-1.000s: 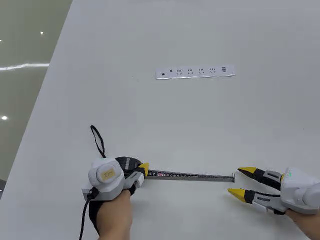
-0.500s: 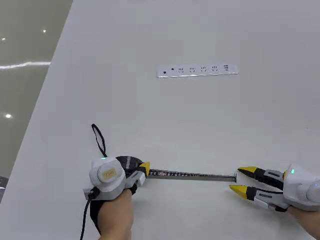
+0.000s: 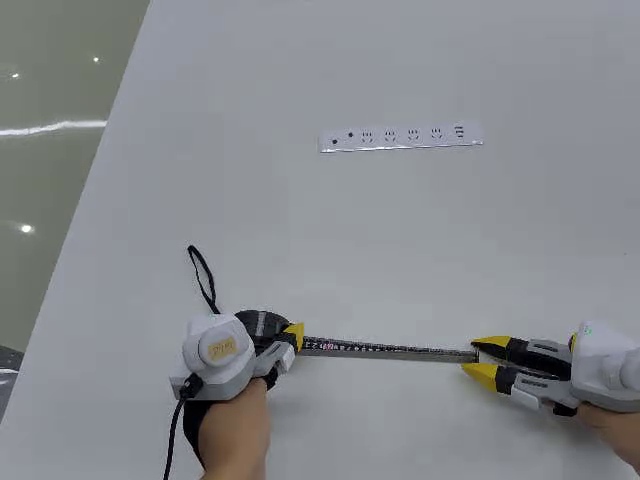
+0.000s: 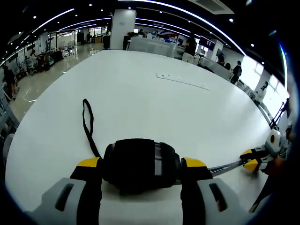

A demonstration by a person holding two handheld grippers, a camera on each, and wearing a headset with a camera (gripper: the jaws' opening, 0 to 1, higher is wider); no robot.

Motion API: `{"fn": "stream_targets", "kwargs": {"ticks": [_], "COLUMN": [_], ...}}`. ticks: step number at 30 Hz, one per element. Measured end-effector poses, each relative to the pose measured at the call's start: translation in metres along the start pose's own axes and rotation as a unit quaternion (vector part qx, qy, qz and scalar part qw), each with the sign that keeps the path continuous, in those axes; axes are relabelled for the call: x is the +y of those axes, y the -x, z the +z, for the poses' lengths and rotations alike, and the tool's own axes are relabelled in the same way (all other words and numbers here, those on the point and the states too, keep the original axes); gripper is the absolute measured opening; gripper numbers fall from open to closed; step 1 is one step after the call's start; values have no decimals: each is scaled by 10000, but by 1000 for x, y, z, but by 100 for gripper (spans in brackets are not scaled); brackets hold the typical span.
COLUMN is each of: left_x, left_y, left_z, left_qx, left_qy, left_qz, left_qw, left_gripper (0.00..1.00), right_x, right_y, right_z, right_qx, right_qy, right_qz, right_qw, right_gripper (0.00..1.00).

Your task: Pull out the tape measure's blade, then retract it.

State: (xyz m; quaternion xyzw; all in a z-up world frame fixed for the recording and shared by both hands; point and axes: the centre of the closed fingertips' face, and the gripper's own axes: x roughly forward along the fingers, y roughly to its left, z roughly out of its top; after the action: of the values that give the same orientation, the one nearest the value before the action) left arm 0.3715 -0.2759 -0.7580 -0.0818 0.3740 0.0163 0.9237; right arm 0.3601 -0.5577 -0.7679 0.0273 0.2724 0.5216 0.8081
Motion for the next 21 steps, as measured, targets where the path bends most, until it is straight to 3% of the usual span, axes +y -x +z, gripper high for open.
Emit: {"fn": "stream_targets", "kwargs": {"ticks": [5,21], "left_x": [0,0], "left_y": [0,-1], "left_z": [0,-2], "left_qx": [13,12], "left_qy": [-13,-83], "left_qz": [10,36], "left_qw": [10000,10000], "left_gripper": [66,66], "right_x": [2,4], "right_y": [1,5], "right_z": [4,4], "right_qx": [-101,-111], "right_qy": [-246,-443], "right_qz": [100,475], "right_qw": [9996,9978], "right_gripper": [18,17]}}
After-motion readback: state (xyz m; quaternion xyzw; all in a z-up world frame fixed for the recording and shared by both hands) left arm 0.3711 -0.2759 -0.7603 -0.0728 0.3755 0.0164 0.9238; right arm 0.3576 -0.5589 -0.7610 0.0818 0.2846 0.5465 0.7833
